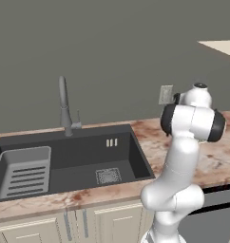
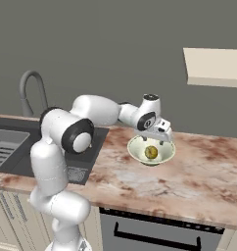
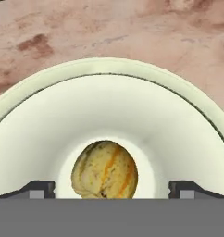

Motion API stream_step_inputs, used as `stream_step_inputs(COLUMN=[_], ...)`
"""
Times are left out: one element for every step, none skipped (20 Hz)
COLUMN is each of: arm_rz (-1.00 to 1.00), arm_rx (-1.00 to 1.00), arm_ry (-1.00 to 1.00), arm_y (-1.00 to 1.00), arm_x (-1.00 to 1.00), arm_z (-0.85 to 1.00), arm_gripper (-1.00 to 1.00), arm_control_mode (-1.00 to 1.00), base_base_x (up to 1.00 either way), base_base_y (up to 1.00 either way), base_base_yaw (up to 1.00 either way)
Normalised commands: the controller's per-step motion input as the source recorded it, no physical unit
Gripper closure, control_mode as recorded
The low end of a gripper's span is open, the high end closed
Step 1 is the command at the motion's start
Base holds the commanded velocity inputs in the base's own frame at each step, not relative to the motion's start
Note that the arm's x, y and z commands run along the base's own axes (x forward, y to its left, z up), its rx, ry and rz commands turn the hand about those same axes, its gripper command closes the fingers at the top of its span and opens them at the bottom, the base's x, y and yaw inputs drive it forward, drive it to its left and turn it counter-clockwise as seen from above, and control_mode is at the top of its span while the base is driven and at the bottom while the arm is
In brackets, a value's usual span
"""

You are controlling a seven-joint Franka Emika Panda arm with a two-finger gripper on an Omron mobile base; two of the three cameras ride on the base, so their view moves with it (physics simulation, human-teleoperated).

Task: Pick the peachs from the cabinet and place them in one bowl. Pick the squash from the sink and place it in the other bowl.

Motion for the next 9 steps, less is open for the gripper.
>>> stream_step_inputs(arm_rz=[0.0,0.0,0.01,0.02,0.02,0.03,0.04,0.05,0.07], arm_rx=[-0.05,-0.01,0.0,0.0,0.0,-0.02,-0.09,-0.12,-0.15], arm_ry=[-0.19,-0.18,-0.15,-0.15,-0.15,-0.17,-0.18,-0.21,-0.21], arm_y=[0.0,0.08,0.28,0.26,0.35,0.48,0.71,0.79,0.86], arm_x=[-0.29,-0.11,0.0,0.0,0.0,0.0,-0.07,-0.06,-0.02], arm_z=[0.53,0.41,0.17,0.17,0.29,0.44,0.61,0.64,0.6], arm_gripper=[-1.0,-1.0,-1.0,-1.0,-1.0,-1.0,-1.0,-1.0,-1.0], arm_control_mode=[-1.0,-1.0,-1.0,-1.0,-1.0,-1.0,-1.0,-1.0,-1.0], base_base_x=[0.0,0.0,0.0,0.0,0.0,0.0,0.0,0.0,0.0], base_base_y=[0.0,0.0,0.0,0.0,0.0,0.0,0.0,0.0,0.0], base_base_yaw=[0.0,0.0,0.0,0.0,0.0,0.0,0.0,0.0,0.0])
